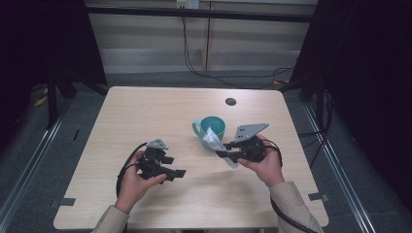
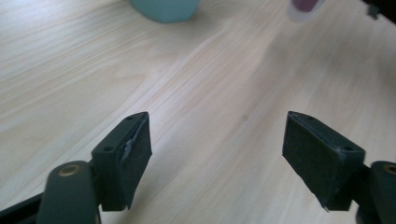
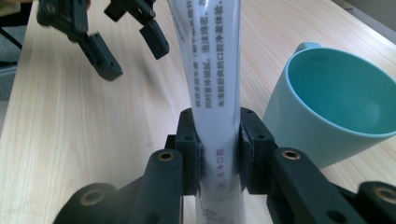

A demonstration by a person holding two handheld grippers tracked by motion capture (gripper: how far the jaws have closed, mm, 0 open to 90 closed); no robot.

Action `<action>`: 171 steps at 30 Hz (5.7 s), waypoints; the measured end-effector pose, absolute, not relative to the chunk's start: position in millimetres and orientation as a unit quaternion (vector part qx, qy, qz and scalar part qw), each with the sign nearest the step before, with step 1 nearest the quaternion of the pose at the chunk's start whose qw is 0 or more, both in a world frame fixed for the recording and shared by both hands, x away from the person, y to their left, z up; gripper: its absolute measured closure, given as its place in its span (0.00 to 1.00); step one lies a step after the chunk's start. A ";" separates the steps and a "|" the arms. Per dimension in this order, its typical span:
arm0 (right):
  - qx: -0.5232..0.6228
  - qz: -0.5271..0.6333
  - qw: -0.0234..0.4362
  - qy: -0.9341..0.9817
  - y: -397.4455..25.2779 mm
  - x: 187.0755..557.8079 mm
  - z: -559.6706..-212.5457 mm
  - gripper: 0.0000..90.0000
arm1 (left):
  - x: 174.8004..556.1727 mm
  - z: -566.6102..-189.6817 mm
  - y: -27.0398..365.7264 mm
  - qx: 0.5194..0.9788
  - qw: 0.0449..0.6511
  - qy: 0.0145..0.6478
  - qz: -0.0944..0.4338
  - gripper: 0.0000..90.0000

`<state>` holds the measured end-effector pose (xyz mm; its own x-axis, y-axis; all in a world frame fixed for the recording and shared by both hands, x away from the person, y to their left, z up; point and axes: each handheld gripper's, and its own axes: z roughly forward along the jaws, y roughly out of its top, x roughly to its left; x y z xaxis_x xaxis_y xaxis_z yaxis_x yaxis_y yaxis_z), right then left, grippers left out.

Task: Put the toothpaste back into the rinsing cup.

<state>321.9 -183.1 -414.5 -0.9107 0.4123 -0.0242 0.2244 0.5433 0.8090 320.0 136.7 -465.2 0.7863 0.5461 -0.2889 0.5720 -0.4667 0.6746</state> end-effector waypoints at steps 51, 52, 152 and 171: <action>0.229 0.530 0.094 0.811 -189.9 349.2 -399.3 0.80 | 304.0 -508.7 145.3 0.878 0.372 0.281 0.109 0.11; 0.231 0.530 0.095 0.811 -190.0 349.5 -398.4 0.80 | 303.9 -509.0 145.0 0.877 0.374 0.282 0.106 0.10; 0.290 0.578 0.125 0.753 -172.0 419.8 -425.4 0.79 | 302.8 -509.3 142.8 0.883 0.366 0.274 0.106 0.04; 0.303 0.554 0.118 0.767 -172.6 419.5 -443.0 0.78 | 302.4 -509.4 142.8 0.882 0.368 0.274 0.104 0.04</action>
<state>419.5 -172.6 -443.0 -0.7890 0.5949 0.1536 0.3328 0.2036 0.9208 302.4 142.8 -509.4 0.8279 0.5606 -0.0192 0.4083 -0.5787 0.7060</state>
